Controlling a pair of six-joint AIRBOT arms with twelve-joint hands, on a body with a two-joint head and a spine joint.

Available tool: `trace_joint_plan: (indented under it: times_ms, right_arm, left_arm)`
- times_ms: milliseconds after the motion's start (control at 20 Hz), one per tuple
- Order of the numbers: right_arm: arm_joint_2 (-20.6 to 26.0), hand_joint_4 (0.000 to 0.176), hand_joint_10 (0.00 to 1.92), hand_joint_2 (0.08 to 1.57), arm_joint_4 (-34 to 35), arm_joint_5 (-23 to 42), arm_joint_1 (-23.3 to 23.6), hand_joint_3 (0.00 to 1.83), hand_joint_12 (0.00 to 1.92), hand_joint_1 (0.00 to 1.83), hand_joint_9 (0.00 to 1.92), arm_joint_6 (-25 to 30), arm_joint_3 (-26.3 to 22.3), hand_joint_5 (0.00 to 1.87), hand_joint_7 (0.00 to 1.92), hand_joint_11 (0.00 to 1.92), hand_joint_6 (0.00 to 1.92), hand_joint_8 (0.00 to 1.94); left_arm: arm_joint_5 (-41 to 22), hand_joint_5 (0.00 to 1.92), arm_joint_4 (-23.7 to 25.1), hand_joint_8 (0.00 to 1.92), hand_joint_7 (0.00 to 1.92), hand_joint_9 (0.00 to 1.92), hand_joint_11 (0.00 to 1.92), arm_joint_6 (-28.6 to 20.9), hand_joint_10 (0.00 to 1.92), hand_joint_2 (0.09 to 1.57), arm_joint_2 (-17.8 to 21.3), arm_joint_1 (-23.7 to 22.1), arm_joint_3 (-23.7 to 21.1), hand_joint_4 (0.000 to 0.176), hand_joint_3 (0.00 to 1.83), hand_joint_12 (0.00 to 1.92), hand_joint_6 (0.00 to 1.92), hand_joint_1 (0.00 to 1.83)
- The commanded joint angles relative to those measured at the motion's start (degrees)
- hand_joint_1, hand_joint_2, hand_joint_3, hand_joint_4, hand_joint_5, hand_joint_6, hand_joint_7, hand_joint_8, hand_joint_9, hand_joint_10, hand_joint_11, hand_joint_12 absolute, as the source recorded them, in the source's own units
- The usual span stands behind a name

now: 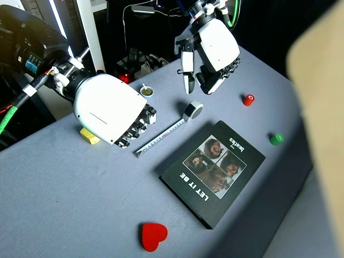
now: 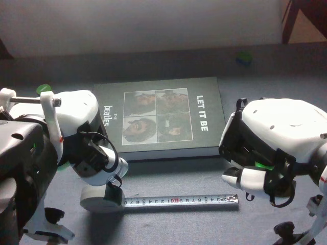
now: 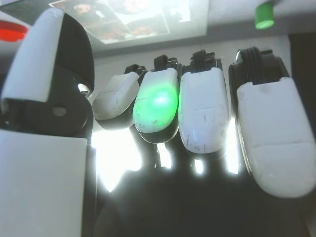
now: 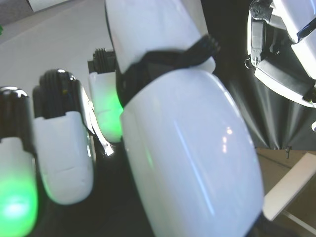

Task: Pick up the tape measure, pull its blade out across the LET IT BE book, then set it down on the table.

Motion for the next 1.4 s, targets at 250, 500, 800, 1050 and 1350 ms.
trace_joint_plan:
  times_ms: [250,500,800,1050,1350]
  right_arm:
    - [0.16,0.039,0.02,1.16,-4.05,2.6,-0.24,0.01,0.64,0.0,0.14,-1.69,-0.08,0.17,0.22,0.0,0.0,0.0]
    - [0.35,0.038,0.01,1.16,-4.08,2.16,-1.09,0.0,0.64,0.0,0.14,-3.4,-0.08,0.18,0.21,0.0,0.0,0.0]
    - [0.33,0.038,0.01,1.16,-4.86,2.14,-1.5,0.0,0.76,0.01,0.19,-3.46,-0.1,0.2,0.25,0.0,0.0,0.0]
    - [0.33,0.033,0.01,1.15,-5.73,2.14,-1.83,0.0,0.74,0.03,0.2,-3.23,-0.1,0.2,0.25,0.0,0.01,0.0]
    - [0.33,0.034,0.01,1.16,-6.16,2.14,-2.06,0.0,0.74,0.03,0.2,-3.21,-0.1,0.19,0.25,0.0,0.0,0.0]
  left_arm:
    - [-1.51,0.25,4.41,0.01,0.23,0.21,0.0,0.32,0.01,1.17,-0.24,-0.51,0.39,0.061,0.0,0.7,0.01,0.28]
    - [-0.74,0.26,4.41,0.0,0.19,0.19,0.0,1.57,0.0,1.17,0.17,-0.9,0.99,0.055,0.0,0.71,0.01,0.29]
    - [4.14,0.28,2.18,0.01,0.24,0.2,0.0,12.28,0.01,1.03,4.42,-4.36,2.51,0.03,0.0,0.7,0.01,0.58]
    - [14.05,0.3,4.11,0.0,0.27,0.26,0.0,11.6,0.01,1.03,8.49,-4.05,4.67,0.002,0.0,0.71,0.01,0.76]
    - [26.61,0.39,40.87,0.0,0.36,0.33,0.04,-41.76,0.01,1.09,12.32,9.92,8.1,0.0,0.0,0.74,0.0,0.92]
